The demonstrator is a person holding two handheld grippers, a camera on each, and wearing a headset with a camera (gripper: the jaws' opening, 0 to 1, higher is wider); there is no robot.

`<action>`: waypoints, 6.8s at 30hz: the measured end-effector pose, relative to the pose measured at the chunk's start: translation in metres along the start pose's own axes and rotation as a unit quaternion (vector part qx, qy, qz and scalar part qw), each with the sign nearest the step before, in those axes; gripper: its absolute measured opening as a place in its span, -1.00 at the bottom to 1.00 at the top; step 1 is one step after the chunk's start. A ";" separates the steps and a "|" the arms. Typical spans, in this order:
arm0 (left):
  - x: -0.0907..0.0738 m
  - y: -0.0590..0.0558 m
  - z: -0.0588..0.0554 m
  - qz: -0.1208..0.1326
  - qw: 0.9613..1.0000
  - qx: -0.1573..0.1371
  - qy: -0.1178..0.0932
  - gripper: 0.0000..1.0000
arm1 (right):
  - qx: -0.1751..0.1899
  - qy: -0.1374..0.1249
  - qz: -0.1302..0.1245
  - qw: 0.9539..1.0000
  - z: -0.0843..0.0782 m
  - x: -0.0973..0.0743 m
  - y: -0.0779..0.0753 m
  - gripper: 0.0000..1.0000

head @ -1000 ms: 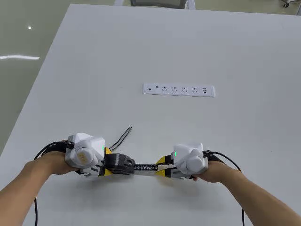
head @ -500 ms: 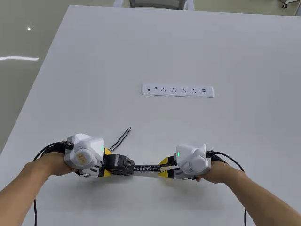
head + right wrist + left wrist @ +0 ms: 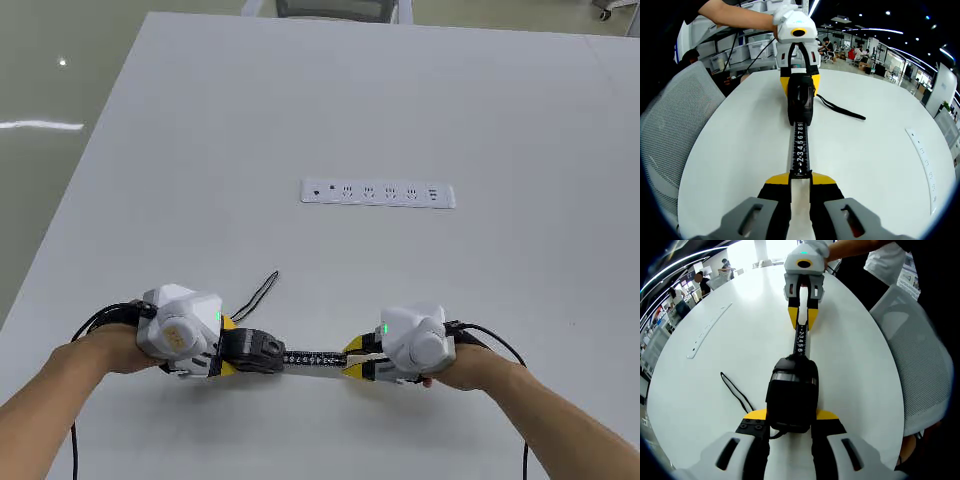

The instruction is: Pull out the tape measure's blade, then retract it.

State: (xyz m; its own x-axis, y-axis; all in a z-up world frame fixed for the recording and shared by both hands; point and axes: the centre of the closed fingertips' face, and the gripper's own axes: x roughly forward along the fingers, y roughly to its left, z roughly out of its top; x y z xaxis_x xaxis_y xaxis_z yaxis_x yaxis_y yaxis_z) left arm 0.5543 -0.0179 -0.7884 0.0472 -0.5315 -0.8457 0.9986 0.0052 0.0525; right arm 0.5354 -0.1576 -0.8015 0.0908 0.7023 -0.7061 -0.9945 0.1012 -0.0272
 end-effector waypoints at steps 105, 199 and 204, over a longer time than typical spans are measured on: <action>0.002 0.001 0.000 -0.001 1.000 0.000 0.000 -0.45 | 0.004 0.012 0.002 1.000 -0.029 -0.027 -0.001 -0.78; 0.002 0.000 0.000 -0.002 1.000 -0.003 0.005 -0.45 | 0.020 0.019 -0.001 1.000 -0.055 -0.058 0.000 -0.78; 0.002 0.000 0.000 -0.001 1.000 -0.002 0.006 -0.45 | 0.023 0.018 -0.002 1.000 -0.056 -0.061 0.000 -0.79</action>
State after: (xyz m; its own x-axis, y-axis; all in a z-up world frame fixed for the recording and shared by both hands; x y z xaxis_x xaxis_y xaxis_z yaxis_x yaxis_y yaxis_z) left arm 0.5548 -0.0192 -0.7897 0.0460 -0.5214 -0.8521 0.9988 0.0082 0.0489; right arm 0.5270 -0.2399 -0.7976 0.0921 0.6757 -0.7314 -0.9906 0.1366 0.0014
